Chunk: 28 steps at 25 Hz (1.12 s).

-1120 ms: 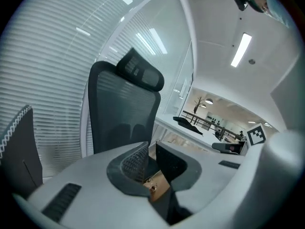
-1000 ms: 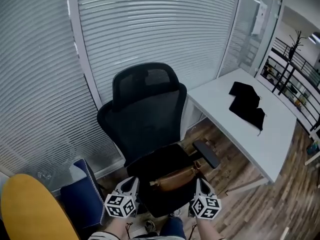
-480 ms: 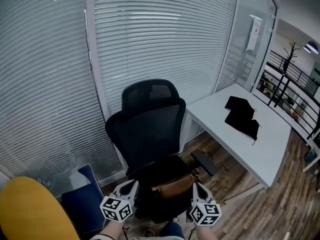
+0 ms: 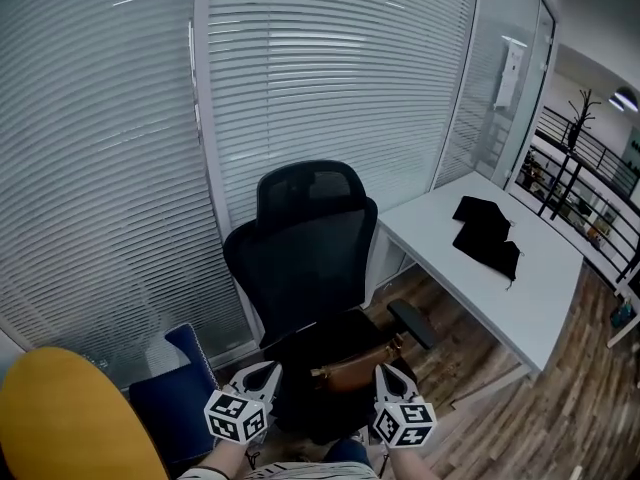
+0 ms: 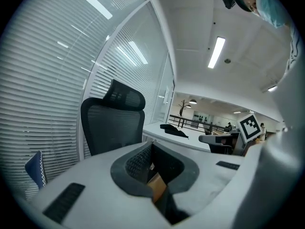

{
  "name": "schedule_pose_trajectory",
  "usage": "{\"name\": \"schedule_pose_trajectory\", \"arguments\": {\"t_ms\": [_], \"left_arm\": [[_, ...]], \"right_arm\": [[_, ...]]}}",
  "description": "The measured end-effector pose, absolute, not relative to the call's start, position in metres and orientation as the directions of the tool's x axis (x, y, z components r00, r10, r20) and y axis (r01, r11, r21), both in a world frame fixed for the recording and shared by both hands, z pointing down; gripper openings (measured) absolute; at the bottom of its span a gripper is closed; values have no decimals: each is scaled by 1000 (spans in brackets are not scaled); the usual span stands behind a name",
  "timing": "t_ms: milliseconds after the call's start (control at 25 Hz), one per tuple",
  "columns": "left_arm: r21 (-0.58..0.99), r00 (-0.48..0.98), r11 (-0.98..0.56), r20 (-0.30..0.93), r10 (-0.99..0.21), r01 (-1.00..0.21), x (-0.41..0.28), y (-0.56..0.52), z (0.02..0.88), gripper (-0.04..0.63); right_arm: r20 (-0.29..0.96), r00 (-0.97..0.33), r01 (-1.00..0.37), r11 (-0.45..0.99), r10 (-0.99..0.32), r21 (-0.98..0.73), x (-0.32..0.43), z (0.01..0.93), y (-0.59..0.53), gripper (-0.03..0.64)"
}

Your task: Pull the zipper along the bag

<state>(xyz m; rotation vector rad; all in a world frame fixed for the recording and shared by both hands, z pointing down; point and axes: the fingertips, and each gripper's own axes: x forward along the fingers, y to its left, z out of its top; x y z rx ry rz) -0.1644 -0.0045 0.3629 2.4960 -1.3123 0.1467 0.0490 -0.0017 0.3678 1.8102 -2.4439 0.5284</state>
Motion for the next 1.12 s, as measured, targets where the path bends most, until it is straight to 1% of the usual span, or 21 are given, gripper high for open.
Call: {"name": "schedule_pose_trajectory", "arguments": {"t_ms": [600,1120], "left_arm": [[237,550,-501,235,-801,-832,-178,10,365,26],[233,545,-498,231,-806,-835,-176,10,365,26]], "right_arm": [[261,-324,-939,276,-909,-205,34,367,1,27],[262,-325,-940,280,-909,-196,32,370,1,26]]}}
